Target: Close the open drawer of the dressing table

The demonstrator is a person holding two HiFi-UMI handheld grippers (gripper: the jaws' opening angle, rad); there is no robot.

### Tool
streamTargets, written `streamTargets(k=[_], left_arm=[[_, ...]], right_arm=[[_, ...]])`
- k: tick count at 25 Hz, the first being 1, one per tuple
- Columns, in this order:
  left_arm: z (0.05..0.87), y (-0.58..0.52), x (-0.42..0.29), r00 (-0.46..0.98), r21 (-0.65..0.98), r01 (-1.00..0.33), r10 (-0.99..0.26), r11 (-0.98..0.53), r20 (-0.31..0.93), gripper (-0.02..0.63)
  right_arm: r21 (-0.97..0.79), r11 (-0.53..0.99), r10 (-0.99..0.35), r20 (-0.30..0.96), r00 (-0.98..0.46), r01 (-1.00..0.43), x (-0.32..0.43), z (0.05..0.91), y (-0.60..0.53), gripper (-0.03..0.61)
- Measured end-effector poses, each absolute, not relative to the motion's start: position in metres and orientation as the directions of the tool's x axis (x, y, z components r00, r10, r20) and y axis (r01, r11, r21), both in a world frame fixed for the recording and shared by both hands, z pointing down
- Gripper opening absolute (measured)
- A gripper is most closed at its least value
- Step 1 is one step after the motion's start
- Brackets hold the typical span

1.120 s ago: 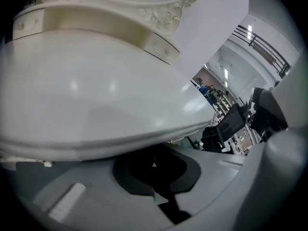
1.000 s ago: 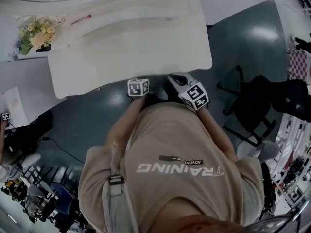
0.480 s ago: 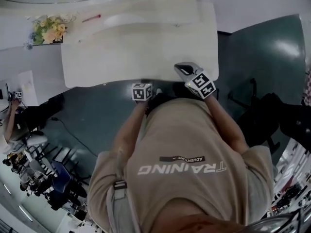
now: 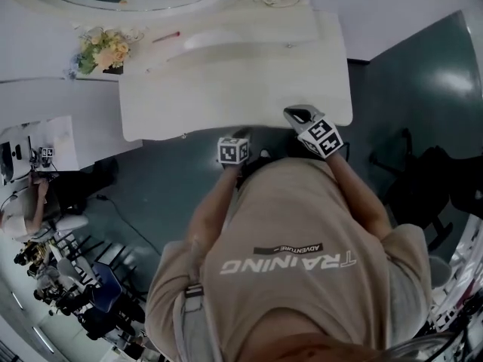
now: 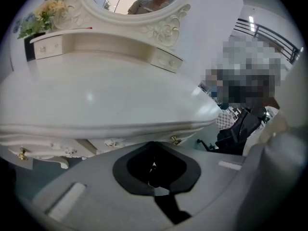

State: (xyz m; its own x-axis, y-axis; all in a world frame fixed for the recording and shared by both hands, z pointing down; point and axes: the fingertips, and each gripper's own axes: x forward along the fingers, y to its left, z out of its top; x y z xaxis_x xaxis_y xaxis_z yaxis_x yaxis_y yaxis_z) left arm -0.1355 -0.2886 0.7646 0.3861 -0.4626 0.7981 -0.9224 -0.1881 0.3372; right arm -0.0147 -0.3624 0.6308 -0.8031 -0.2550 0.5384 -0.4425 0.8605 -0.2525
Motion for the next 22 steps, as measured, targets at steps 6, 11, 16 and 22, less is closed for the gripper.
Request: streamTargets(k=[6,11,16,22], left_arm=[[0.749,-0.235,-0.154,0.466,0.343,-0.878,-0.425,-0.335,0.776,0.008],[0.753,-0.197,-0.172,0.5,0.318,-0.843,-0.414,-0.433,0.761,0.008],[0.737,-0.193,-0.16,0.532,0.286,-0.814,-0.452,-0.506,0.716,0.008],[0.668,-0.213,-0.124,0.549,0.247,-0.819,-0.581,-0.519,0.601,0.008]], right_arm=[[-0.317,0.748,-0.356,0.551,-0.755,-0.583,-0.028,0.628,-0.306,0.005],[-0.312,0.676,-0.409,0.594,-0.692,-0.668,-0.018,0.635,-0.244,0.005],[-0.282,0.6,-0.479,0.623,-0.618,-0.749,0.018,0.637,-0.195,0.005],[-0.258,0.585,-0.545,0.578,-0.608,-0.769,0.051,0.614,-0.182,0.005]])
